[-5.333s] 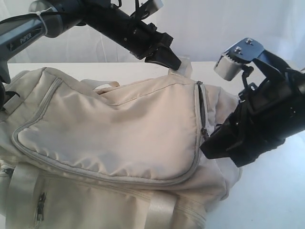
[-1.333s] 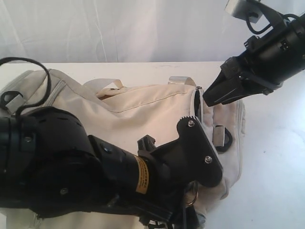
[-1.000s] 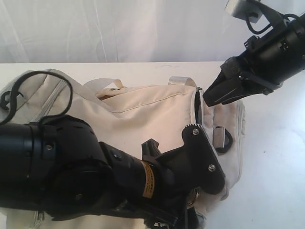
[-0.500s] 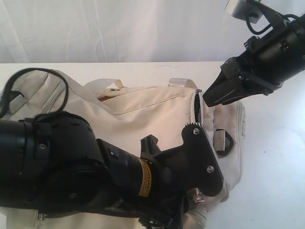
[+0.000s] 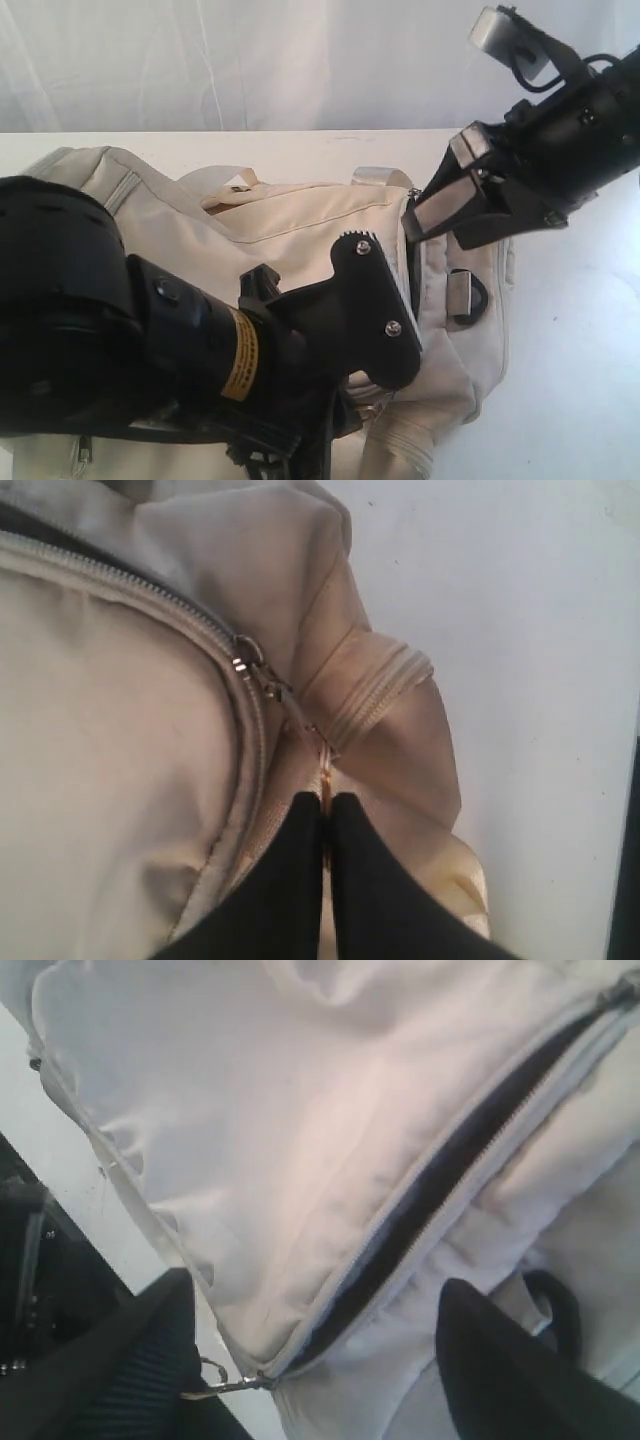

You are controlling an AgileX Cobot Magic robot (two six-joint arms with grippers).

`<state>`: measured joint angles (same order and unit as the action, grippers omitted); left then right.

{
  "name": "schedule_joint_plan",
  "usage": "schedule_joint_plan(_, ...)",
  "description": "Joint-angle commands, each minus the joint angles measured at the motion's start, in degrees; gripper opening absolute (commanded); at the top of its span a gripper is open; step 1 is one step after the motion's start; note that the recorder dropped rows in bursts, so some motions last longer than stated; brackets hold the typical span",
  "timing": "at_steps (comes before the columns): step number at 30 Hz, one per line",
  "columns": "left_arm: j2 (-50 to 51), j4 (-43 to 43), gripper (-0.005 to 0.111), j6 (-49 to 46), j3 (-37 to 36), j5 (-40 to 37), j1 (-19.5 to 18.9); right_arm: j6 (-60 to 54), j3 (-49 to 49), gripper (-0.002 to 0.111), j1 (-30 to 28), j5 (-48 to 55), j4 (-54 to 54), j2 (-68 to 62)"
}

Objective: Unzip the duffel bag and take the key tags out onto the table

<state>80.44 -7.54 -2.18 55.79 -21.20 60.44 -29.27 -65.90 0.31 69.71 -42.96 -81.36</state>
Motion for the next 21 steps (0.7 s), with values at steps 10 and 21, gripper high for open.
schedule_joint_plan(10, -4.46, 0.02, 0.000, 1.66, 0.24, 0.05, 0.24, 6.10, 8.41, 0.063, 1.37, 0.25, -8.75, -1.77)
schedule_joint_plan(21, -4.46, 0.02, 0.000, 2.18, 0.24, -1.79, 0.24, 8.73, 8.41, 0.047, 5.39, 0.25, -8.37, -9.37)
